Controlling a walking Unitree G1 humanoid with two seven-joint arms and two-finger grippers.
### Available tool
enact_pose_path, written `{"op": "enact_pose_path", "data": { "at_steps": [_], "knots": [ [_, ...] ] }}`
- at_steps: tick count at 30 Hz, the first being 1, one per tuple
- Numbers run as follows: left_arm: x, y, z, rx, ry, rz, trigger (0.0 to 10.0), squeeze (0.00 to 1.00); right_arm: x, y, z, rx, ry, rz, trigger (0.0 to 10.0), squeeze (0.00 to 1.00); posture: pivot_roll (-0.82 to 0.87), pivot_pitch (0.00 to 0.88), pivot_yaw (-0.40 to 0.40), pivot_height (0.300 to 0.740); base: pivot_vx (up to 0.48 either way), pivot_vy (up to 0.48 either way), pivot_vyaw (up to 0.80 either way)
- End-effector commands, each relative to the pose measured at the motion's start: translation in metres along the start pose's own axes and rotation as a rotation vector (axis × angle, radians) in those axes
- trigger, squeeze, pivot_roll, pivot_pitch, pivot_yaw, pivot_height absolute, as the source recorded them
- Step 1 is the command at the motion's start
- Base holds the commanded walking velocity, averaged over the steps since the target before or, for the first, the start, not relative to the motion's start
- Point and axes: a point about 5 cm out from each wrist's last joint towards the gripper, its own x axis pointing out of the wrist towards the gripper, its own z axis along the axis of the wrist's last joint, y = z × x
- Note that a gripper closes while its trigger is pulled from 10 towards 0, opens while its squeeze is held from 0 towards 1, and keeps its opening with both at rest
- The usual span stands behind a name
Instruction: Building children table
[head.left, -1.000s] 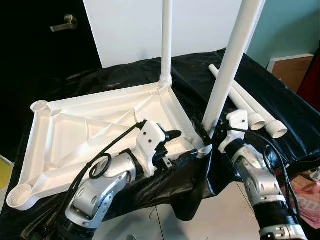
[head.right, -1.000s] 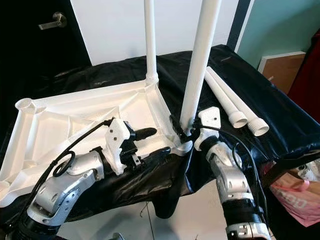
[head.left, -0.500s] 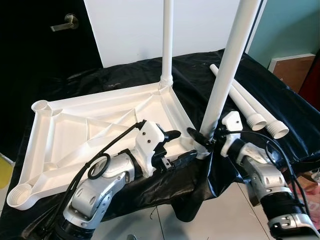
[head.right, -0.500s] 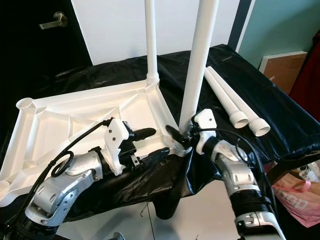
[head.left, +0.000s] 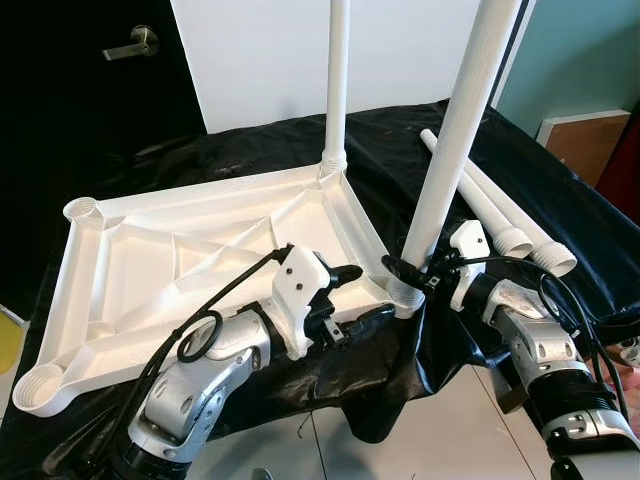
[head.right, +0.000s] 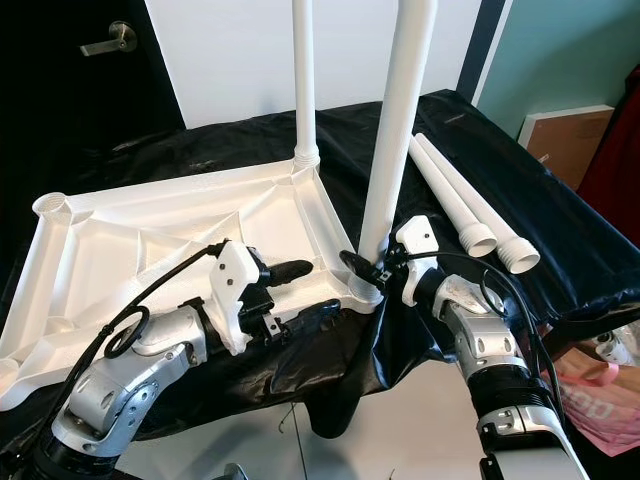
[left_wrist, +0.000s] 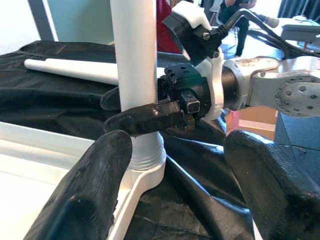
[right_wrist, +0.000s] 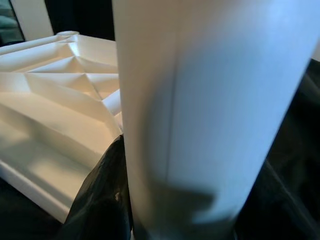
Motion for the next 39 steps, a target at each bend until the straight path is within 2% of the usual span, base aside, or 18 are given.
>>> {"op": "enact_pose_path", "data": {
  "at_steps": [1,5,7,9,11,14,19,21,22,24,25,27,29,31,39],
  "knots": [
    [0.0,-0.002,-0.003,-0.002,0.008,0.001,10.0,0.0,-0.007,0.002,-0.017,0.02,0.066,-0.086,10.0,0.0,-0.01,0.013,-0.026,0.74,0.0,0.0,0.0],
    [0.0,-0.002,-0.005,-0.006,0.009,0.005,10.0,0.0,-0.008,0.005,-0.019,0.043,0.052,-0.162,10.0,0.0,-0.01,0.01,-0.029,0.74,0.0,0.0,0.0],
    [0.0,-0.002,-0.005,-0.006,0.009,0.005,10.0,0.0,-0.008,0.005,-0.019,0.043,0.052,-0.162,10.0,0.0,-0.01,0.01,-0.029,0.74,0.0,0.0,0.0],
    [0.001,-0.001,-0.009,-0.015,0.01,0.014,10.0,0.0,-0.009,0.007,-0.021,0.044,0.044,-0.254,10.0,0.0,-0.02,0.007,-0.031,0.74,0.0,0.0,0.0],
    [0.001,-0.001,-0.009,-0.015,0.01,0.014,10.0,0.0,-0.009,0.007,-0.021,0.044,0.044,-0.254,10.0,0.0,-0.02,0.007,-0.031,0.74,0.0,0.0,0.0],
    [0.004,0.002,-0.02,-0.026,0.007,0.045,10.0,0.0,-0.007,0.018,-0.023,0.054,0.035,-0.383,10.0,0.0,-0.03,0.006,-0.024,0.74,0.0,0.0,0.0],
    [0.006,0.002,-0.024,-0.032,0.007,0.057,10.0,0.0,-0.004,0.024,-0.023,0.048,0.033,-0.399,10.0,0.0,-0.03,0.006,-0.024,0.74,0.0,0.0,0.0],
    [0.007,0.0,-0.029,-0.035,0.019,0.054,10.0,0.0,0.002,0.031,-0.023,0.091,0.026,-0.505,10.0,0.0,-0.03,0.004,-0.018,0.74,0.0,0.0,0.0],
    [0.007,0.0,-0.029,-0.035,0.019,0.054,10.0,0.0,0.002,0.031,-0.023,0.091,0.026,-0.505,10.0,0.0,-0.03,0.004,-0.018,0.74,0.0,0.0,0.0],
    [0.008,-0.002,-0.031,-0.04,0.018,0.043,10.0,0.0,0.005,0.036,-0.023,0.103,0.043,-0.624,10.0,0.0,-0.03,0.004,-0.017,0.74,0.0,0.0,0.0],
    [0.008,-0.002,-0.031,-0.04,0.018,0.043,10.0,0.0,0.005,0.036,-0.023,0.103,0.043,-0.624,10.0,0.0,-0.03,0.004,-0.017,0.74,0.0,0.0,0.0],
    [0.009,-0.003,-0.03,-0.039,0.013,0.033,10.0,0.0,0.005,0.038,-0.024,0.1,0.054,-0.721,10.0,0.0,-0.03,0.004,-0.016,0.74,0.0,0.0,0.0],
    [0.009,-0.003,-0.03,-0.039,0.013,0.033,10.0,0.0,0.005,0.038,-0.024,0.1,0.054,-0.721,10.0,0.0,-0.03,0.004,-0.016,0.74,0.0,0.0,0.0],
    [0.009,-0.001,-0.029,-0.031,0.009,0.028,10.0,0.0,0.004,0.042,-0.024,0.106,0.069,-0.804,10.0,0.0,-0.02,0.006,-0.015,0.74,0.0,0.0,0.0],
    [0.008,0.0,-0.029,-0.034,0.009,0.021,10.0,0.0,0.004,0.045,-0.024,0.142,0.063,-0.827,10.0,0.0,-0.03,0.009,-0.005,0.74,0.0,0.0,0.0]
  ]
}}
